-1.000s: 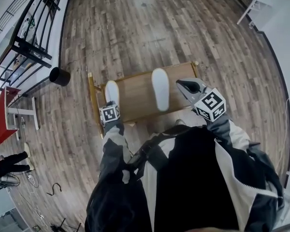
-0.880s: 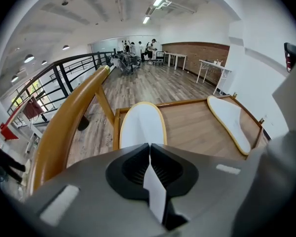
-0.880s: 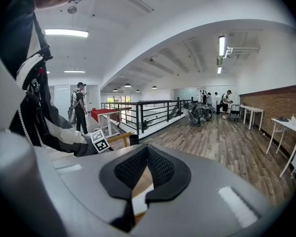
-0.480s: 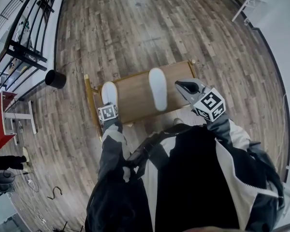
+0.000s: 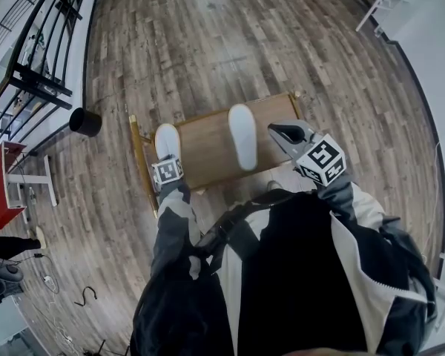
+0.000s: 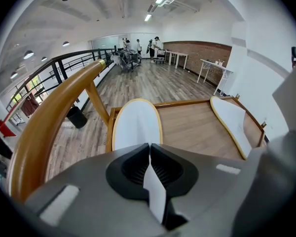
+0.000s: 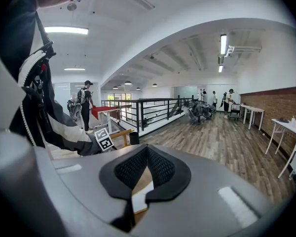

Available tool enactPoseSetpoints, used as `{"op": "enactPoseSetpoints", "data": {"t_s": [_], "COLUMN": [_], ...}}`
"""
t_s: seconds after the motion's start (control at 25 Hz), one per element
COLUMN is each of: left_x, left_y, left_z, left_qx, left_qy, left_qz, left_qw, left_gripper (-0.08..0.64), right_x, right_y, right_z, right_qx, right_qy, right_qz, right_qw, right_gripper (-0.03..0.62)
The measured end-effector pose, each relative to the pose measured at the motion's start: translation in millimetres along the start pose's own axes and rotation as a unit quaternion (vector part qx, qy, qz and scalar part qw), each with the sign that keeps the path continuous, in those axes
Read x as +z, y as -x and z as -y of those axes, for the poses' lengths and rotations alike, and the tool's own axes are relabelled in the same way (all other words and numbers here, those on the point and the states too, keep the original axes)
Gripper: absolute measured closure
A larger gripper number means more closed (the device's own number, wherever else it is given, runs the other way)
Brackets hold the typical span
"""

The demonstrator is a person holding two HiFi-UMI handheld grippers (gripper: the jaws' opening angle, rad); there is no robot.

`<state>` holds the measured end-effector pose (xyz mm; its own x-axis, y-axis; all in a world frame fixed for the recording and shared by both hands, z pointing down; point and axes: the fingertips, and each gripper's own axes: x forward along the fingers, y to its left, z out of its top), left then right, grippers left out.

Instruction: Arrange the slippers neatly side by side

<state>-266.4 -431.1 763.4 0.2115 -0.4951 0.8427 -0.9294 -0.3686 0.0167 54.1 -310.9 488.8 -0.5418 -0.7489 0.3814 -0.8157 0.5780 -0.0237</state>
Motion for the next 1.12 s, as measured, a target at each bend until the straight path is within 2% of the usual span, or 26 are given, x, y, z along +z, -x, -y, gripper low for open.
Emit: {"op": "enactPoseSetpoints", "data": {"t_s": [0.4,0.52,0.6,0.68,0.8,0.92,1.04,1.12], "left_x": [3.0,4.1,9.4,16.1,41.6,79.6,114.6,134.5], "left_y": [1.7,4.1,10.3,22.2,55.7,102.4,162.0,204.4], "left_z": [4.8,3.6,4.7,11.1,26.5,38.7,47.6,58.5], "left_qx": [0.0,0.005,0.008,0.006,0.001,-0.008,-0.023,-0.045], "left_qy": [-0.013,-0.019,-0.024,-0.026,-0.024,-0.013,0.001,-0.002], "left_qz": [-0.001,0.004,0.013,0.028,0.082,0.175,0.276,0.325], "left_qw": [0.9999,0.9998,0.9996,0.9992,0.9963,0.9845,0.9609,0.9445], "left_gripper": [0.529,0.469,0.417,0.408,0.407,0.427,0.502,0.537], "right_x": [-1.4,-2.5,-1.5,0.5,4.7,11.6,30.6,49.7], "right_y": [-5.3,-6.8,-8.8,-10.2,-13.7,-22.5,-28.6,-29.3], "right_z": [-1.3,-2.1,-2.4,-3.6,-6.8,-14.1,-31.5,-44.0], "right_qx": [0.01,0.012,0.015,0.022,0.036,0.05,0.067,0.075], "right_qy": [-0.002,-0.003,-0.004,-0.005,-0.005,-0.001,0.005,0.016], "right_qz": [-0.003,-0.002,-0.002,0.0,0.007,0.016,0.035,0.057], "right_qw": [1.0,1.0,1.0,1.0,0.999,0.999,0.997,0.995], "right_gripper": [0.587,0.588,0.588,0.587,0.586,0.587,0.587,0.587]}}
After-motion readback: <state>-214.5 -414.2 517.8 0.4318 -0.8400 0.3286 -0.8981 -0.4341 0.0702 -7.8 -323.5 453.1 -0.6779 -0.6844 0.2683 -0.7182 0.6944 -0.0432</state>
